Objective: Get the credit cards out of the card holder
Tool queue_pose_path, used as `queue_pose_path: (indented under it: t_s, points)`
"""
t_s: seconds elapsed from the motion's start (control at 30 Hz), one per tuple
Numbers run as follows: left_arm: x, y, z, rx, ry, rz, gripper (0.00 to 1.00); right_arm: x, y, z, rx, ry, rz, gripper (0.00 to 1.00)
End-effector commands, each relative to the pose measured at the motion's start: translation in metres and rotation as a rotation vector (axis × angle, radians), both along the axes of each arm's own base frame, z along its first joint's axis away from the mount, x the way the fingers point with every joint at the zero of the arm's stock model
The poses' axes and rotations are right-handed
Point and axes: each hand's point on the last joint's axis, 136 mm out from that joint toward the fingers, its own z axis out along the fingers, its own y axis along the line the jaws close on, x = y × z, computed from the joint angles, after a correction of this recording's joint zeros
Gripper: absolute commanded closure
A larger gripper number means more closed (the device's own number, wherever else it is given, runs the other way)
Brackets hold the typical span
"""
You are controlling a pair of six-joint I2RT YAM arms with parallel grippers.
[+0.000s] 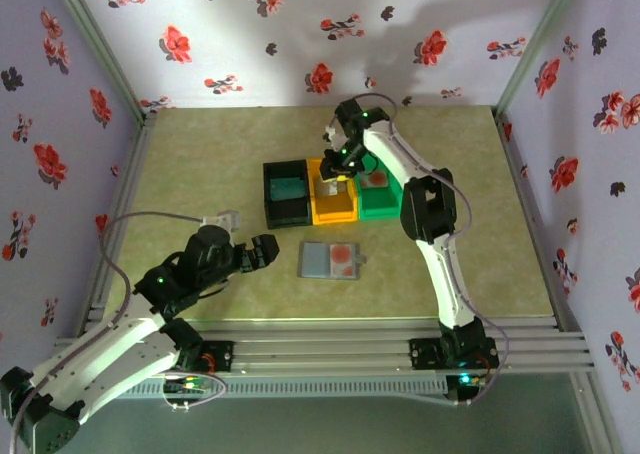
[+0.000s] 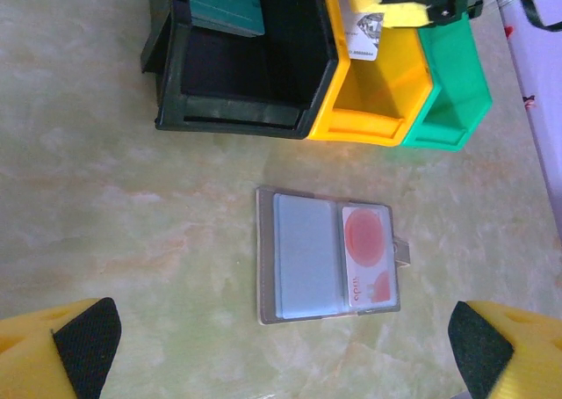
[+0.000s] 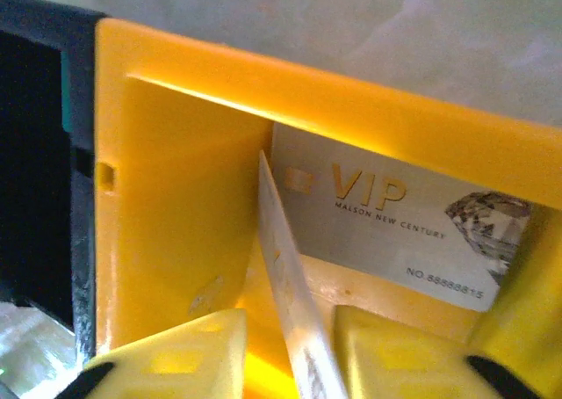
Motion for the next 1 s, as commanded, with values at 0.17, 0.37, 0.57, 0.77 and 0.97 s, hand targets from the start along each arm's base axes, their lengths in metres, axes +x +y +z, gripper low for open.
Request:
queue_pose_path:
  t_s: [0.17,0.37,0.57,0.77,0.97]
  points:
    - [0.002,-0.003,0.000,0.001,0.009,-0.003,0.00,0.022,-0.013,0.054,-0.011,-0.138,-0.039,0.50]
    - [0.003,-0.003,-0.004,0.009,0.034,0.007,0.00,0.029,-0.011,0.102,0.044,-0.238,-0.066,0.42]
    - [0.002,-0.008,-0.004,0.033,0.063,-0.008,0.00,0.022,-0.023,0.135,0.020,-0.300,-0.081,0.40]
    - [-0.002,-0.031,-0.012,0.035,0.120,-0.062,0.00,-0.019,-0.024,0.179,0.100,-0.379,-0.113,0.38]
    - [-0.002,-0.080,-0.017,0.022,0.156,-0.167,0.03,-0.087,-0.029,0.165,0.273,-0.346,-0.190,0.46]
